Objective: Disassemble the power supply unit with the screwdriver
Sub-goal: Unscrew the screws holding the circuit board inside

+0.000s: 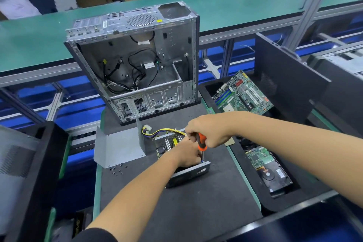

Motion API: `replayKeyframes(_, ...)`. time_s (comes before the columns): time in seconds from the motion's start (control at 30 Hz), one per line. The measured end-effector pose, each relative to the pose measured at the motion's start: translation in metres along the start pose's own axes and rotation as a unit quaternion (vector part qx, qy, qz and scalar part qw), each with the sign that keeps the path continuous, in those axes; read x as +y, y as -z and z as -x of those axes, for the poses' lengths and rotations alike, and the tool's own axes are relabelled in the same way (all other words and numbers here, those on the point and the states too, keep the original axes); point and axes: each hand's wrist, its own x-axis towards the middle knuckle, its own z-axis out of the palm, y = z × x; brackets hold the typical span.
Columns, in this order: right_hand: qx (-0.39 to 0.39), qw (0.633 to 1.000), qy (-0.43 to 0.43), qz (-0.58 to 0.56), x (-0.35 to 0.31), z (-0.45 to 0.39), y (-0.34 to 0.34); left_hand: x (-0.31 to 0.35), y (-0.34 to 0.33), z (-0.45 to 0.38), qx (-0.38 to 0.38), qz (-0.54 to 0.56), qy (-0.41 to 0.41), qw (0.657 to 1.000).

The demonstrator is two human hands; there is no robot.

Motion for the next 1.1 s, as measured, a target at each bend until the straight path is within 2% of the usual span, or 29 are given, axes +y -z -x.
replayKeyframes(0.17,0.037,0.99,-0.132,0.042,0.001,-0.005,-0.004,0.001,0.002,-0.001,-0.019,-0.027,-0.008,0.999)
replayKeyframes(0.33,-0.006,1.0,-0.026,-0.003,0.003,0.006,-0.001,0.001,0.002,-0.001,-0.013,-0.074,-0.017,0.997)
replayKeyframes(0.43,-0.003,1.0,0.003,-0.022,0.004,0.011,-0.002,0.002,0.003,0.0,0.008,-0.027,-0.026,0.999)
replayKeyframes(0.53,0.033,0.998,-0.042,0.019,0.0,0.008,-0.007,0.003,0.004,0.001,0.014,-0.028,-0.019,0.999)
replayKeyframes(0.6,0.05,0.988,-0.08,0.12,-0.004,0.006,-0.009,0.004,0.004,0.002,0.014,-0.001,-0.012,1.0)
replayKeyframes(0.67,0.055,0.979,-0.063,0.183,-0.004,0.0,-0.009,0.004,0.004,0.003,0.018,-0.001,-0.005,1.0)
replayKeyframes(0.8,0.025,1.0,-0.016,-0.002,-0.003,-0.001,-0.004,0.0,0.0,0.001,0.015,-0.017,0.007,1.0)
replayKeyframes(0.87,0.026,0.999,0.002,-0.032,-0.002,0.0,-0.005,0.001,0.0,0.001,0.01,-0.009,0.014,1.0)
replayKeyframes(0.97,0.073,0.996,-0.047,0.038,-0.004,-0.005,-0.008,0.004,0.003,0.002,-0.003,0.028,0.028,0.999)
replayKeyframes(1.03,0.071,0.983,-0.089,0.142,-0.003,-0.007,-0.009,0.005,0.005,0.002,-0.015,0.025,0.017,0.999)
replayKeyframes(1.1,0.054,0.983,-0.085,0.152,0.001,-0.008,-0.009,0.005,0.006,0.001,-0.008,0.001,0.001,1.0)
